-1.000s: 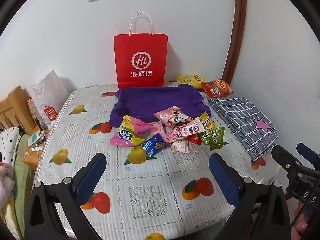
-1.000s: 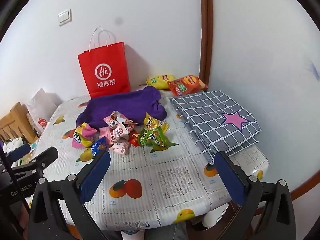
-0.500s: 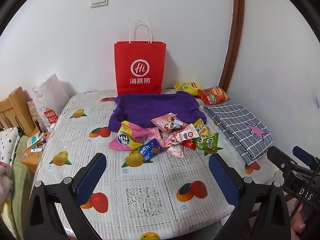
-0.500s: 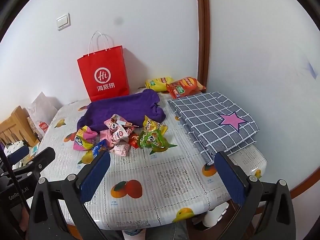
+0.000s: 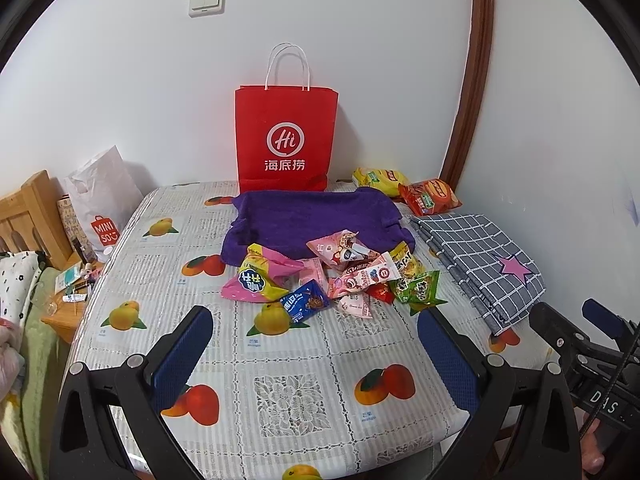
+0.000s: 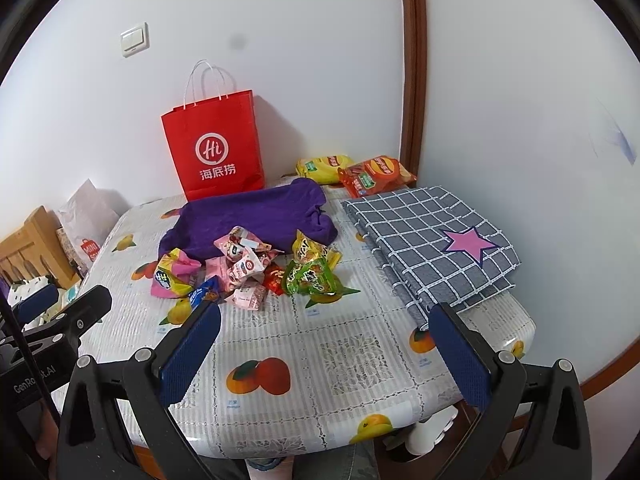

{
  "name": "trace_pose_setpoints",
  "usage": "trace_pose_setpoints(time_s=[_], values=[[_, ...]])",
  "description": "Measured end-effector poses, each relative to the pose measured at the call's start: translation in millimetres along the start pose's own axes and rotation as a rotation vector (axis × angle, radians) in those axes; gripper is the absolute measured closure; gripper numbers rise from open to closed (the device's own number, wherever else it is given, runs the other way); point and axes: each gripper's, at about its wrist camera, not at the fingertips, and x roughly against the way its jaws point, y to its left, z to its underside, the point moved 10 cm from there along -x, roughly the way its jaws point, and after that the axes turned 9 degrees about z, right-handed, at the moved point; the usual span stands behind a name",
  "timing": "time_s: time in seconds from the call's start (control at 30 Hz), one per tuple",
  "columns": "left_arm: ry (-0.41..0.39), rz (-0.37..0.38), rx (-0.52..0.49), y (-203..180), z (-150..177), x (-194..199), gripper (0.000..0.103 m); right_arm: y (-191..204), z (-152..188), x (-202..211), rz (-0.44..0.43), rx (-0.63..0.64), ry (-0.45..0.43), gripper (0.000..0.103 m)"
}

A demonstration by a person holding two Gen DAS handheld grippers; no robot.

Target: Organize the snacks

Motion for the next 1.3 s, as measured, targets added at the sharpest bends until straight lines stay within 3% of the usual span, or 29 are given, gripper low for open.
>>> trace_pose_setpoints(time_s=[1.3], values=[[-0.008,0.001,0.004,1.5,4.5,2.3,0.0,5.7,5.3,3.4,-0.006,0.012,0.006,0.001]])
